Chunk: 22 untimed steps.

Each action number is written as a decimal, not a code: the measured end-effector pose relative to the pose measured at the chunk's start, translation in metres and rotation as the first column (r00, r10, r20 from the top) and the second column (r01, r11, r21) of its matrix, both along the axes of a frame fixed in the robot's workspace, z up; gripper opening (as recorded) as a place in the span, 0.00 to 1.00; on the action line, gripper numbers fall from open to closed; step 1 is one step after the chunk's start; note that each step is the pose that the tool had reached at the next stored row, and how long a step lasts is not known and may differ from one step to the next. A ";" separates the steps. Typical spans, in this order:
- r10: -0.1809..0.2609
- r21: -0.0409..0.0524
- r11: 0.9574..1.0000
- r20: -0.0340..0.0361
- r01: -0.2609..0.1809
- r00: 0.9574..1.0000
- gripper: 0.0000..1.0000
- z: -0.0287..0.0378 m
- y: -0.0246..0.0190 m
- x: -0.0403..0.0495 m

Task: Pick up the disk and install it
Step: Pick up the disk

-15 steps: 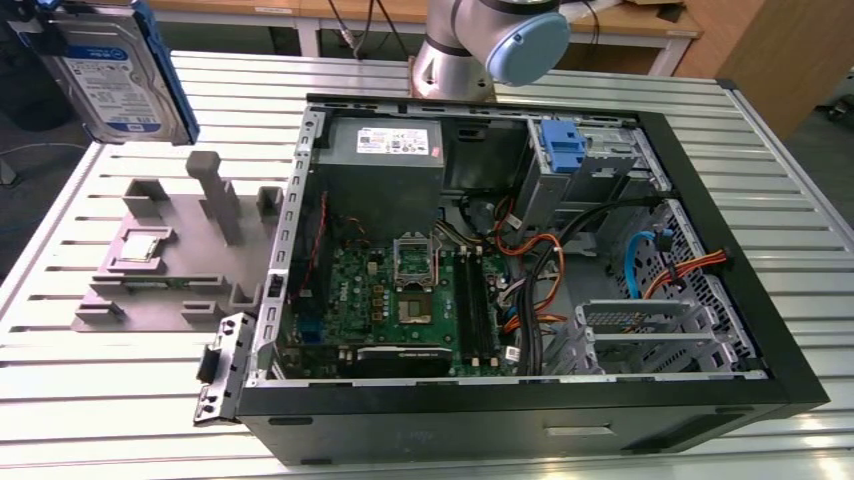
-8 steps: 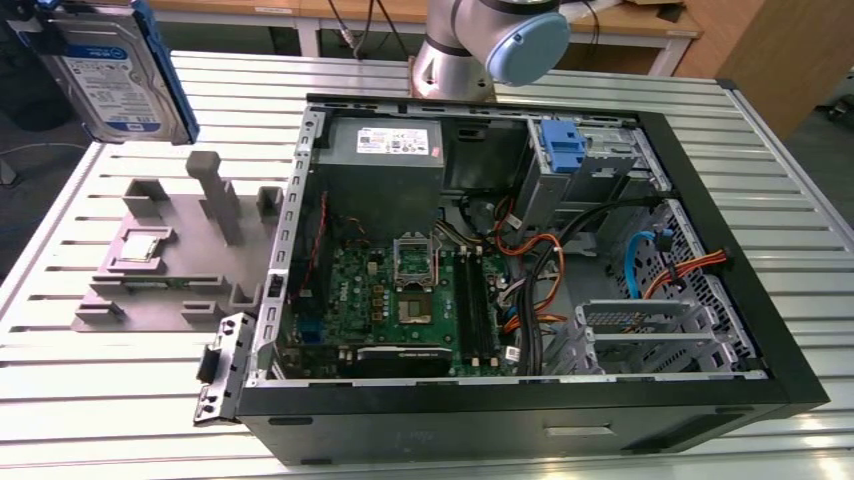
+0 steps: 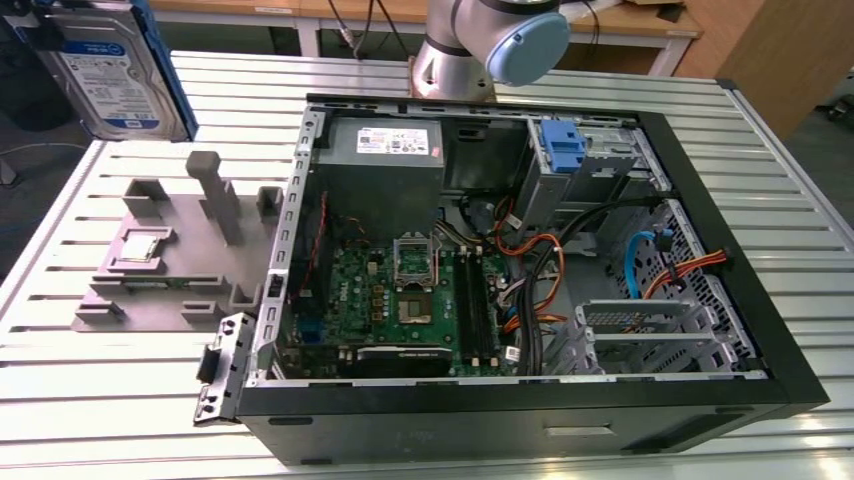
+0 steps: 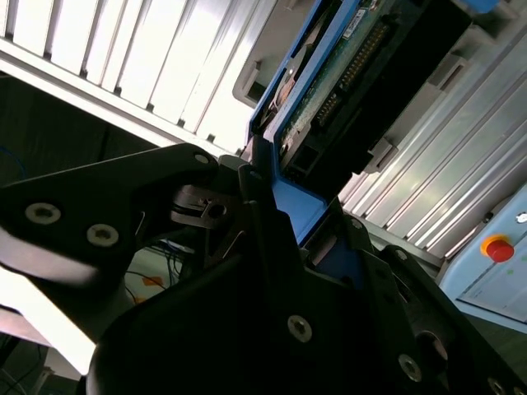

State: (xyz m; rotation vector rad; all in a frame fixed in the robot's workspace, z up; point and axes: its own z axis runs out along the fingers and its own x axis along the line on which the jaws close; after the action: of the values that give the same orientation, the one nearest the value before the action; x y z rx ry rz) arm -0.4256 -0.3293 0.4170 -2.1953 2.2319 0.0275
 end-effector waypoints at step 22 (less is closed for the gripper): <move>0.000 0.000 1.000 0.000 0.000 1.000 0.37 0.0167 0.0000 0.0000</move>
State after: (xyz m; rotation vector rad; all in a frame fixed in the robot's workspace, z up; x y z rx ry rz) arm -0.4255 -0.3293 0.4337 -2.1953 2.2318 0.0274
